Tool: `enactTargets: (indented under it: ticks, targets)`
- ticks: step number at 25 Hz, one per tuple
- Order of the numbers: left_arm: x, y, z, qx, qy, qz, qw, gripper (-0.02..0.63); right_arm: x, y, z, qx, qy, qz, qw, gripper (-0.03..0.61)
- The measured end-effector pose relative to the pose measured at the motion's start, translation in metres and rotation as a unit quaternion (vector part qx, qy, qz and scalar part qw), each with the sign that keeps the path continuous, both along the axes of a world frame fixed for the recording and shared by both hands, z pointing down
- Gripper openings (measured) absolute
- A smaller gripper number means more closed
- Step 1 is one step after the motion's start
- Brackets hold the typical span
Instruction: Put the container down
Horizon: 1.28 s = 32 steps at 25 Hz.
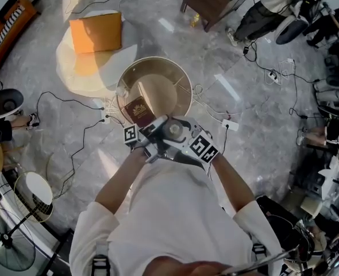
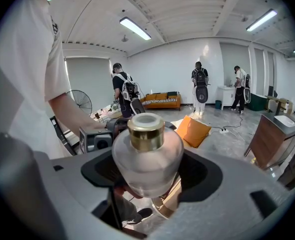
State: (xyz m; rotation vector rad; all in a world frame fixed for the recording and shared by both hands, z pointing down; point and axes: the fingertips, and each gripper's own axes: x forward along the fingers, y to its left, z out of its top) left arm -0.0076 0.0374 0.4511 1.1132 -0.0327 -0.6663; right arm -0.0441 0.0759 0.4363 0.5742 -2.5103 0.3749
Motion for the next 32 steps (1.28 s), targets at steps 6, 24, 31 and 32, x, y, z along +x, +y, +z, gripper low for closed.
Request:
enactTargets:
  ticks: [6, 24, 31, 32]
  targets:
    - [-0.007, -0.008, 0.006, -0.01, -0.002, -0.009, 0.9999, 0.288, -0.007, -0.008, 0.006, -0.009, -0.001, -0.006, 1.0, 0.337]
    - [0.0, -0.086, 0.072, -0.033, -0.027, -0.068, 0.9968, 0.288, 0.006, -0.084, 0.066, -0.026, -0.006, -0.054, 0.998, 0.337]
    - [0.013, -0.107, 0.116, -0.05, -0.045, -0.086, 0.994, 0.288, 0.022, -0.105, 0.108, -0.044, -0.014, -0.062, 0.997, 0.336]
    - [0.013, -0.114, 0.125, -0.05, -0.049, -0.089, 0.9936, 0.288, 0.022, -0.112, 0.116, -0.045, -0.015, -0.063, 0.997, 0.336]
